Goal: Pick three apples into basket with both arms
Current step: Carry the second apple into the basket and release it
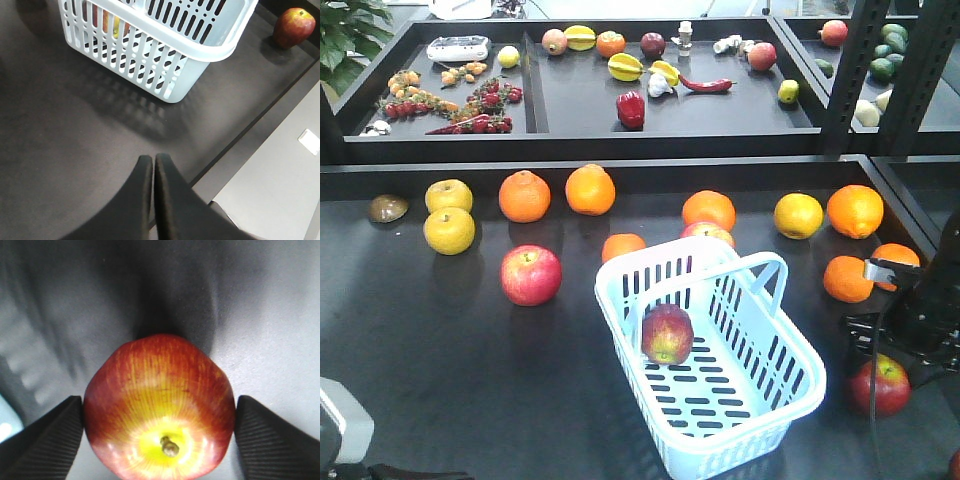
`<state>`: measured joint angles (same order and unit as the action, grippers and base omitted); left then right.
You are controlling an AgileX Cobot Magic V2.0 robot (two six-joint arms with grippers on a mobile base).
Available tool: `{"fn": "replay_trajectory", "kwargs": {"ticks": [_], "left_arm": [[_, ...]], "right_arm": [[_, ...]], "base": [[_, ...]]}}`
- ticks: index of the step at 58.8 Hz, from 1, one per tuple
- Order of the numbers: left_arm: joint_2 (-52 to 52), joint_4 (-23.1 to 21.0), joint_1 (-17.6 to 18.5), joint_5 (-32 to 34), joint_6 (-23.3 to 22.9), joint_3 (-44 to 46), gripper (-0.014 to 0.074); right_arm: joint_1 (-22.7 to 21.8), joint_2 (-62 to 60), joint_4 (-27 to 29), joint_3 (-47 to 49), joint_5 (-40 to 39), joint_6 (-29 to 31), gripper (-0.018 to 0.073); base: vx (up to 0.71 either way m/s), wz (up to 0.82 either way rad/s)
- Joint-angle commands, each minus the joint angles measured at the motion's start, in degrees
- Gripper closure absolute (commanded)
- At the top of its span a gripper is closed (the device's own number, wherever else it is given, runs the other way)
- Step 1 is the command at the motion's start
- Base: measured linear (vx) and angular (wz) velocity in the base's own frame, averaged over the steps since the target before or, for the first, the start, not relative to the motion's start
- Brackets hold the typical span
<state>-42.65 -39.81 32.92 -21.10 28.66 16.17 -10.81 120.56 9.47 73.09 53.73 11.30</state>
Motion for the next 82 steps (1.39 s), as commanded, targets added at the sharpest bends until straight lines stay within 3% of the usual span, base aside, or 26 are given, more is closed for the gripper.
{"fn": "replay_trajectory", "kwargs": {"ticks": [1, 15, 20, 31, 37, 54, 64, 72, 82], "left_arm": [[0.1, -1.4, 0.3, 3.2, -0.4, 1.3, 0.0602], [0.1, -1.4, 0.3, 3.3, -0.4, 1.3, 0.0602], [0.1, -1.4, 0.3, 3.7, -0.4, 1.3, 0.0602], [0.1, -1.4, 0.3, 3.9, -0.4, 1.3, 0.0602], [0.1, -1.4, 0.3, 3.9, -0.4, 1.3, 0.0602], [0.1, -1.4, 0.3, 4.4, -0.4, 1.3, 0.0602], [0.1, -1.4, 0.3, 4.4, -0.4, 1.3, 0.0602], [0.1, -1.4, 0.3, 4.1, -0.4, 1.3, 0.0602], [0.1, -1.4, 0.3, 4.1, -0.6, 1.3, 0.0602]], "right_arm": [[0.0, -3.3, 1.8, 1.3, 1.6, 0.9, 0.0125], [0.0, -11.0, 1.6, 1.3, 3.7, 3.9, 0.049], [0.0, -15.4, 1.8, 1.3, 4.5, 4.2, 0.0575], [1.0, -27.9, 4.7, 1.3, 8.6, 6.4, 0.0564], [4.0, -34.8, 6.2, 1.3, 10.4, 6.2, 0.0564], [21.3, -42.0, 7.2, 1.3, 11.2, 2.4, 0.0563], [28.2, -40.6, 7.7, -1.5, 6.3, 1.6, 0.0533], [31.3, -38.9, 9.2, -5.2, 1.4, 2.2, 0.0431], [33.0, -36.0, 12.6, -6.9, -4.0, 3.8, 0.0153]], "base": [[0.0, 0.0], [0.0, 0.0], [0.0, 0.0], [0.0, 0.0], [0.0, 0.0], [0.0, 0.0], [0.0, 0.0], [0.0, 0.0], [0.0, 0.0]]}}
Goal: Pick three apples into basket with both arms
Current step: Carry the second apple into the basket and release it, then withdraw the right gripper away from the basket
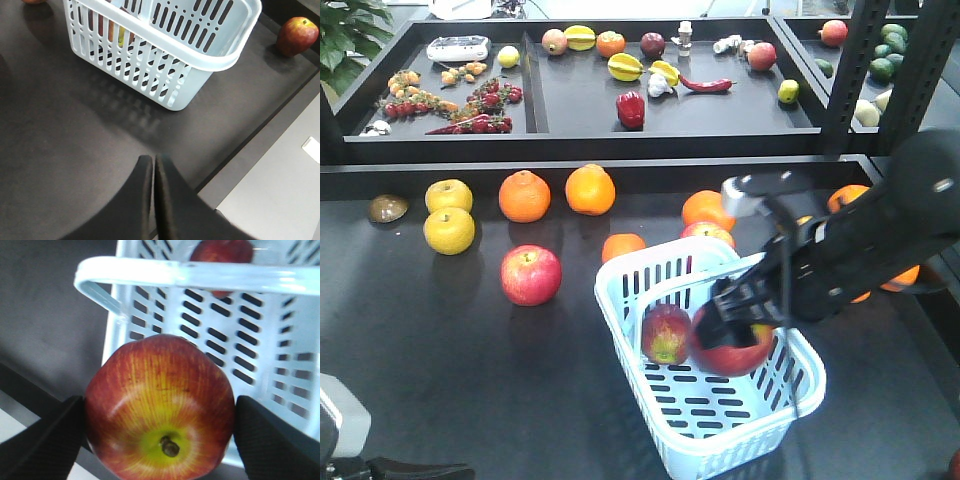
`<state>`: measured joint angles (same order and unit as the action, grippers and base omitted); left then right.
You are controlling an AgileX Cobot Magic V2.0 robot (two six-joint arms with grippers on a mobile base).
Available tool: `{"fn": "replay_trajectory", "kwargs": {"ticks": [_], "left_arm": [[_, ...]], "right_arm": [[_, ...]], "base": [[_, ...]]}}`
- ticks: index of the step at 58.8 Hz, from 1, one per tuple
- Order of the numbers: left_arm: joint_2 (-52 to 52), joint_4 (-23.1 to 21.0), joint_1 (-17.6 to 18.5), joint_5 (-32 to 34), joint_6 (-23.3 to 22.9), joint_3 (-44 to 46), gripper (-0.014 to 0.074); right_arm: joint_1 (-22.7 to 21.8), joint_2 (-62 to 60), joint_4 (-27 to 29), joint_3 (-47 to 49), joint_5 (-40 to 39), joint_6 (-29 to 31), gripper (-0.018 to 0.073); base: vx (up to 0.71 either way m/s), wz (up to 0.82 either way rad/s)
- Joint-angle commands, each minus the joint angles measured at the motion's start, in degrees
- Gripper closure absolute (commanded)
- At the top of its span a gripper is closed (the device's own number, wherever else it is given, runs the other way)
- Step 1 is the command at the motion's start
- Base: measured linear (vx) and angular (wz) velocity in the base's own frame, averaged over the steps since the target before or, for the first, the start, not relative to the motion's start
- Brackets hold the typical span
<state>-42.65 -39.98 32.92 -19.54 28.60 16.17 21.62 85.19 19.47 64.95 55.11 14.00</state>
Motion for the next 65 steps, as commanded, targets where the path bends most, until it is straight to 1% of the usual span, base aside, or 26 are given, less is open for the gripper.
{"fn": "replay_trajectory", "kwargs": {"ticks": [1, 6, 11, 15, 22, 28, 33, 38, 47, 48, 58, 65], "left_arm": [[0.1, -1.3, 0.3, 2.6, -0.5, 1.3, 0.0602], [0.1, -1.3, 0.3, 2.6, -0.5, 1.3, 0.0602], [0.1, -1.3, 0.3, 2.6, -0.5, 1.3, 0.0602], [0.1, -1.3, 0.3, 2.6, -0.5, 1.3, 0.0602], [0.1, -1.3, 0.3, 2.5, -0.5, 1.3, 0.0602], [0.1, -1.3, 0.3, 2.5, -0.5, 1.3, 0.0602], [0.1, -1.3, 0.3, 2.5, -0.6, 1.3, 0.0602], [0.1, -1.3, 0.3, 2.3, -0.6, 1.3, 0.0602], [0.1, -1.3, 0.3, 2.2, -0.6, 1.3, 0.0602], [0.1, -1.3, 0.3, 2.2, -0.6, 1.3, 0.0602], [0.1, -1.3, 0.3, 2.2, -0.6, 1.3, 0.0602], [0.1, -1.3, 0.3, 2.3, -0.6, 1.3, 0.0602]], "right_arm": [[0.7, -0.3, 2.7, 1.2, -5.7, 1.1, 0.013], [0.7, 0.6, 2.9, 1.2, -6.2, 1.1, 0.0004], [0.7, 1.4, 2.9, 1.2, -5.9, 0.4, -0.0075], [0.7, 1.7, 2.9, 1.2, -5.7, 0.2, -0.0093], [0.7, 1.8, 3.1, 1.2, -5.2, 0.1, -0.007], [0.7, 1.8, 3.1, 1.2, -4.2, 0.5, 0.0], [0.3, 1.1, 2.0, 1.2, -1.8, 1.2, 0.0098], [-0.1, -0.4, -0.7, 1.2, 1.1, 0.8, 0.0243], [-0.1, -5.2, -10.3, 1.2, 6.5, -2.6, 0.0564], [-0.1, -6.0, -11.8, 1.2, 6.9, -3.6, 0.0575], [-0.1, -13.1, -22.0, 1.1, 13.2, -10.4, 0.0568], [-0.2, -19.6, -31.3, -2.9, 13.0, -16.1, 0.0568]], "base": [[0.0, 0.0], [0.0, 0.0], [0.0, 0.0], [0.0, 0.0], [0.0, 0.0], [0.0, 0.0], [0.0, 0.0], [0.0, 0.0], [0.0, 0.0], [0.0, 0.0], [0.0, 0.0], [0.0, 0.0]]}}
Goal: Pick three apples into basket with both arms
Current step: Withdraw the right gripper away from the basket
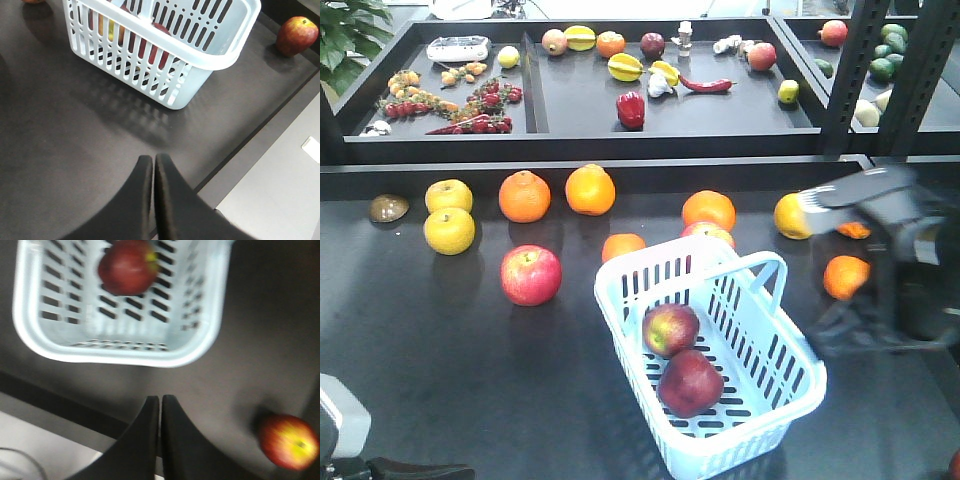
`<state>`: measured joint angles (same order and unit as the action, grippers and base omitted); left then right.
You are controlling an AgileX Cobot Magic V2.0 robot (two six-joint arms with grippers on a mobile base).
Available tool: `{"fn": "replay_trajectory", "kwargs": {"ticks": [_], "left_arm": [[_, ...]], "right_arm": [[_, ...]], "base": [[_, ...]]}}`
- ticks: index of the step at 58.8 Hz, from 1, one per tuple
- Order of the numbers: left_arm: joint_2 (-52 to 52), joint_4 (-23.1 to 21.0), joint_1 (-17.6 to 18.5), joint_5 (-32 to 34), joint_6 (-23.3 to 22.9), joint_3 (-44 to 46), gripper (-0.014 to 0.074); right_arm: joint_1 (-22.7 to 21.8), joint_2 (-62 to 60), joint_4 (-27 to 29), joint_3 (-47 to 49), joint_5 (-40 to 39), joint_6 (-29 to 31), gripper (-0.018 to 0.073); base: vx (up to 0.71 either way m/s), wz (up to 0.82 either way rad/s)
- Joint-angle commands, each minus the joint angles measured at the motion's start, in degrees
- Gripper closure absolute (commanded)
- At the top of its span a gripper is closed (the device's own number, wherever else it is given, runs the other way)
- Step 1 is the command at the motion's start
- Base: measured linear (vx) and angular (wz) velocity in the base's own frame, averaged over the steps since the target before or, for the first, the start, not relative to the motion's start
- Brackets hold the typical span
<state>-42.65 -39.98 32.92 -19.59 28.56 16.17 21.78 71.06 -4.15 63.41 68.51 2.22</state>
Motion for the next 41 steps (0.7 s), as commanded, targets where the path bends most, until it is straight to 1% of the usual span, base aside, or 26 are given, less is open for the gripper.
{"fn": "replay_trajectory", "kwargs": {"ticks": [1, 6, 10, 13, 18, 21, 25, 30, 31, 34, 39, 41], "left_arm": [[0.1, -1.3, 0.3, 2.3, -0.5, 1.3, 0.0602], [0.1, -1.3, 0.3, 2.3, -0.5, 1.3, 0.0602], [0.1, -1.3, 0.3, 2.3, -0.6, 1.3, 0.0602], [0.1, -1.3, 0.3, 2.2, -0.6, 1.3, 0.0602], [0.1, -1.3, 0.3, 2.2, -0.6, 1.3, 0.0602], [0.1, -1.3, 0.3, 2.2, -0.7, 1.3, 0.0602], [0.1, -1.3, 0.3, 2.2, -0.7, 1.3, 0.0602], [0.1, -1.3, 0.3, 2.2, -0.7, 1.3, 0.0602], [0.1, -1.3, 0.3, 2.2, -0.7, 1.3, 0.0602], [0.1, -1.3, 0.3, 2.2, -0.7, 1.3, 0.0602], [0.1, -1.4, 0.3, 2.2, -0.7, 1.3, 0.0602], [0.1, -1.4, 0.3, 2.2, -0.7, 1.3, 0.0602]], "right_arm": [[-0.4, -6.2, -8.8, -2.1, -0.5, -5.8, 0.0568], [-2.3, -10.4, -14.0, -7.1, -1.0, -11.5, 0.0566], [-5.4, -13.2, -16.4, -11.0, -2.4, -14.6, 0.056], [-8.4, -14.5, -16.9, -13.3, -2.8, -15.3, 0.0547], [-14.5, -14.9, -15.5, -14.8, -2.5, -15.0, 0.0493], [-18.1, -14.5, -14.1, -14.7, -2.6, -13.2, 0.044], [-23.6, -13.4, -12.3, -14.4, -3.2, -10.1, 0.0333], [-30.6, -10.8, -10.7, -14.5, -3.3, -7.1, 0.0171], [-32.4, -10.1, -10.3, -14.5, -3.2, -6.5, 0.0127], [-36.3, -7.4, -8.7, -14.5, -3.1, -6.1, 0.0033], [-41.0, -2.8, -5.4, -14.5, -5.4, -5.8, -0.0096], [-42.1, -1.3, -4.4, -14.5, -6.0, -5.4, -0.0128]], "base": [[0.0, 0.0], [0.0, 0.0], [0.0, 0.0], [0.0, 0.0], [0.0, 0.0], [0.0, 0.0], [0.0, 0.0], [0.0, 0.0], [0.0, 0.0], [0.0, 0.0], [0.0, 0.0], [0.0, 0.0]]}}
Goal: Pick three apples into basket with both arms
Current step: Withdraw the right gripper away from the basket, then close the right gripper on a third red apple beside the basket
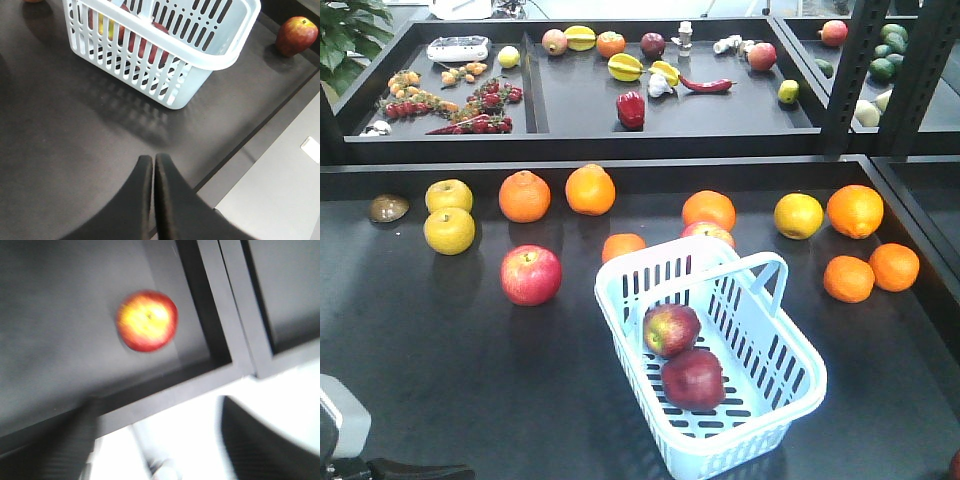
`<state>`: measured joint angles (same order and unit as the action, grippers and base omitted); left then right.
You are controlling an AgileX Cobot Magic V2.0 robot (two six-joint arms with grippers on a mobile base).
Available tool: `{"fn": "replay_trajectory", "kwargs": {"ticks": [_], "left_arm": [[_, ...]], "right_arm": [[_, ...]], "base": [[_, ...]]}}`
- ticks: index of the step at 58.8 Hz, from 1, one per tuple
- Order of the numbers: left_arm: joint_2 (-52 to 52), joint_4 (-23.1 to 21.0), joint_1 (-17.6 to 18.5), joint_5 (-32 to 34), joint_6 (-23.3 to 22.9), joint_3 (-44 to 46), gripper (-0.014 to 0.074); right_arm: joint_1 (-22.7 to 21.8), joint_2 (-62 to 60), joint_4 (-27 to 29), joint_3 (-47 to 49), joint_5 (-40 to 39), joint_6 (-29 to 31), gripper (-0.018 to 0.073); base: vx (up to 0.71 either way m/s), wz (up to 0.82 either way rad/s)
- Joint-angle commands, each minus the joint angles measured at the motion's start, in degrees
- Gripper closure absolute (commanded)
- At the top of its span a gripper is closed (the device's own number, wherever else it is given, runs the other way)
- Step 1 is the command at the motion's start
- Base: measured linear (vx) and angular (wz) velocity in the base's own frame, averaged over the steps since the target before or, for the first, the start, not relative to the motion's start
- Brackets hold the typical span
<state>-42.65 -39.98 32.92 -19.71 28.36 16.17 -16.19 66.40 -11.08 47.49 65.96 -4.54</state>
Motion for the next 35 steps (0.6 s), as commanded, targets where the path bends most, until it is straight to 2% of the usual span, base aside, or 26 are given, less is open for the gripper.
{"fn": "replay_trajectory", "kwargs": {"ticks": [1, 3, 14, 35], "left_arm": [[0.1, -1.4, 0.3, 2.3, -0.5, 1.3, 0.0602], [0.1, -1.4, 0.3, 2.3, -0.5, 1.3, 0.0602], [0.1, -1.9, 0.3, 2.3, -0.5, 1.3, 0.0602], [0.1, -1.9, 0.3, 2.3, -0.5, 1.3, 0.0602]], "right_arm": [[-4.8, 4.6, 2.9, 1.5, -3.4, 1.9, -0.0148], [-5.4, 6.2, 3.1, 1.5, -3.4, 3.2, -0.0171], [-6.0, 14.6, 2.7, 1.5, -6.8, 3.4, -0.0158], [-6.0, 23.6, 1.9, 1.5, -16.1, 3.5, -0.0086]], "base": [[0.0, 0.0], [0.0, 0.0], [0.0, 0.0], [0.0, 0.0]]}}
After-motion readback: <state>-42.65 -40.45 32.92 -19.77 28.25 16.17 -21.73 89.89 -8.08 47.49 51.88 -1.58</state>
